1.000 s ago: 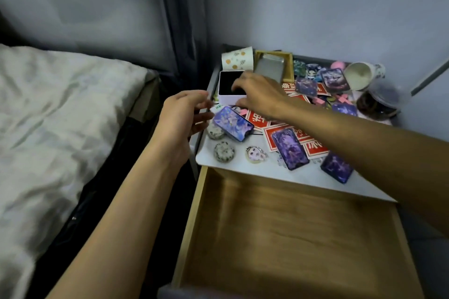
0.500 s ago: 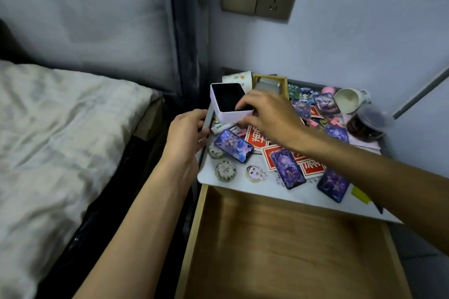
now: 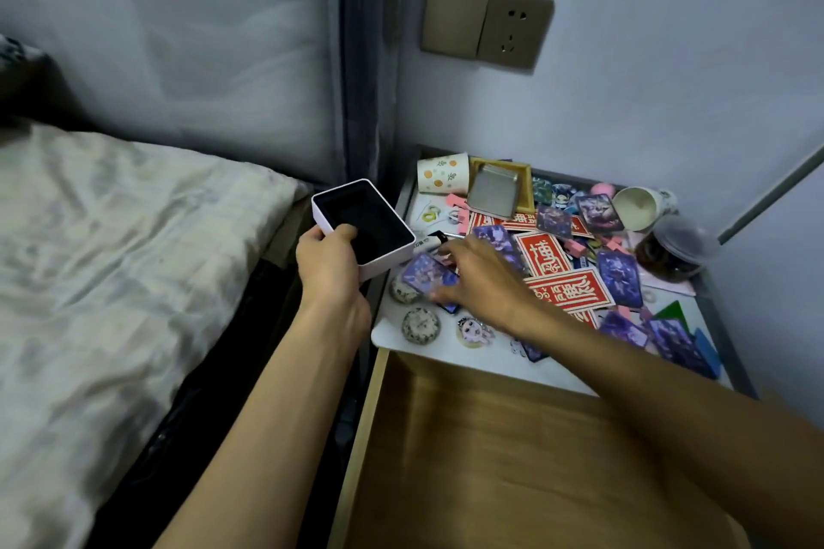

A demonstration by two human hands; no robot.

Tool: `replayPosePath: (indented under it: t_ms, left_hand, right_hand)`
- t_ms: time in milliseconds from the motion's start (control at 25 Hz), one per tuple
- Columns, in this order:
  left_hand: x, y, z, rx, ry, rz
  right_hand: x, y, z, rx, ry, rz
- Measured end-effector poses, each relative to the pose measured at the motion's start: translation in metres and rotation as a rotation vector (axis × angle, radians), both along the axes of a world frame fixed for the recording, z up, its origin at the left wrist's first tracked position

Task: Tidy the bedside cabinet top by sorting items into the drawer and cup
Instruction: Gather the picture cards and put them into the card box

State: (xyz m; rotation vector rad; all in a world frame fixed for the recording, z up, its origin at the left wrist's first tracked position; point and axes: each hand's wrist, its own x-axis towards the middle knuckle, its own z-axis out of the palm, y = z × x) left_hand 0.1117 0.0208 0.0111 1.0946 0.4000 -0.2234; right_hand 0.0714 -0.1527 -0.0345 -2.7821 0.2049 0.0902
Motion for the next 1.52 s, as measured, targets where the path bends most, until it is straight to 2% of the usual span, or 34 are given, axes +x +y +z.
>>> replayPosePath:
  t_ms: [120,280,400,480,600,760,960,1280,1360,1400,1480,1520]
  left_hand:
    - [-0.001,-0.001,0.004,-0.075,-0.002,-0.035]
    - [0.001,-0.003,0.004,-0.093,-0.012,-0.053]
    - [0.001,-0.004,0.006,-0.101,-0.011,-0.066]
    - [-0.001,-0.006,0.007,-0.106,-0.013,-0.083]
    - [-0.005,-0.010,0.009,-0.101,-0.008,-0.113]
    - [-0.008,-0.016,0.009,-0.096,0.002,-0.143]
    - [-0.007,-0.020,0.004,-0.082,0.004,-0.181]
    - [-0.005,-0.025,-0.002,-0.051,0.016,-0.215]
    - [-0.008,-0.027,-0.002,-0.047,0.020,-0.250]
    - [-0.010,-0.029,-0.001,-0.035,0.011,-0.265]
    - [-0.016,-0.033,-0.001,-0.010,-0.018,-0.292]
    - [-0.020,-0.036,-0.001,-0.009,-0.019,-0.306]
  right_hand:
    - [0.006,0.002,-0.007,0.001,0.001,0.011]
    - [0.011,0.002,-0.005,0.208,-0.084,-0.015]
    - [0.024,-0.026,0.010,0.411,-0.186,-0.302]
    - [0.028,-0.053,0.018,0.329,-0.145,-0.442]
    - [0.025,-0.073,0.016,0.091,0.078,-0.462]
    - [0.029,-0.070,0.012,0.011,0.143,-0.482]
    - [0.038,-0.067,0.016,0.005,0.191,-0.504]
    - [0.034,-0.063,0.037,0.009,-0.073,-0.481]
    - [0.026,-0.067,0.058,0.199,-0.251,-0.462]
    - [0.021,-0.068,0.070,0.404,-0.326,-0.443]
    - [0.006,-0.062,0.091,0.850,-0.331,-0.387]
    - [-0.001,-0.057,0.096,0.962,-0.261,-0.358]
